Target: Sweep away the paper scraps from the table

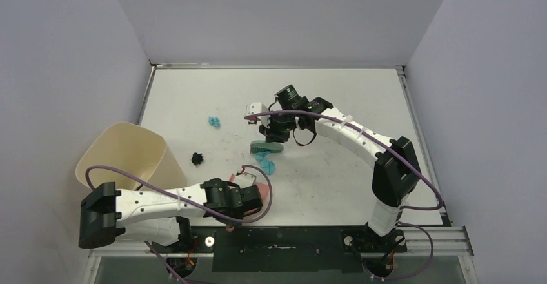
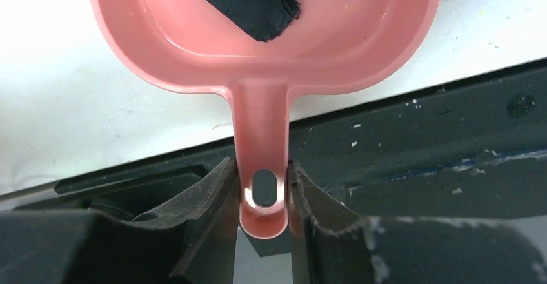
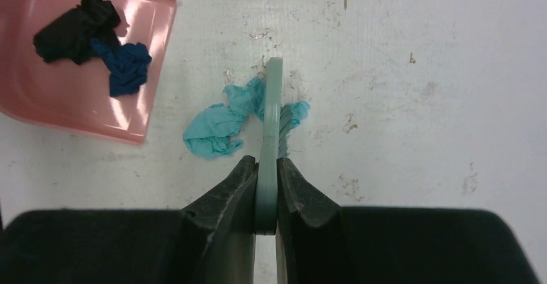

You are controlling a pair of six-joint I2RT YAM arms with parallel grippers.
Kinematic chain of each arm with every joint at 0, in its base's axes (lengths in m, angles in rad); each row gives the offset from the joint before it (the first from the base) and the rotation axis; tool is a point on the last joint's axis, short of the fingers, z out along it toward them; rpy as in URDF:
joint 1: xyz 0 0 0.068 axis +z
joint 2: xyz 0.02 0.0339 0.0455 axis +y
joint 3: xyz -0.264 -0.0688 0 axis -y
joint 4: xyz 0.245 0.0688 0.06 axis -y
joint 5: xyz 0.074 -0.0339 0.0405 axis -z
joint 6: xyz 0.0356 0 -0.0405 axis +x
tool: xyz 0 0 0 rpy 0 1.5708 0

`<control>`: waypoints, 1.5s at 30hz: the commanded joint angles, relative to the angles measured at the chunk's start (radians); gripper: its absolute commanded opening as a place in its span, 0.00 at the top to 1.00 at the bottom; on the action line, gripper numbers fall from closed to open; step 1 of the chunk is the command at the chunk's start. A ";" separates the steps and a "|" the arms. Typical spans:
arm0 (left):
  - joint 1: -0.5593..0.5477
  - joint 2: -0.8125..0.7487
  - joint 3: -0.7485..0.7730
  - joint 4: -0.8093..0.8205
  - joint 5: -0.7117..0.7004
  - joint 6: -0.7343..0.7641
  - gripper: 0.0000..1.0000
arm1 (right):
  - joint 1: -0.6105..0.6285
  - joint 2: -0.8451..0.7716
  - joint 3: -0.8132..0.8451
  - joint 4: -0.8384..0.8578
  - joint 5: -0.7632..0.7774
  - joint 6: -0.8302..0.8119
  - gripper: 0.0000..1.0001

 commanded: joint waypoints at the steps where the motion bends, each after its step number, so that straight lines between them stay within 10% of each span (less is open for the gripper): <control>1: 0.020 0.080 0.046 0.098 0.000 0.078 1.00 | -0.001 -0.002 -0.010 -0.049 -0.024 0.211 0.94; 14: 0.048 0.202 0.082 0.260 -0.024 0.137 1.00 | -0.001 -0.057 0.042 -0.116 -0.187 0.540 0.94; 32: 0.038 0.041 -0.007 0.356 -0.151 0.138 1.00 | -0.237 -0.207 0.179 -0.181 -0.104 0.429 0.95; 45: 0.028 -0.010 0.122 0.124 -0.223 0.090 1.00 | -0.594 -0.544 -0.370 0.334 -0.135 0.779 0.95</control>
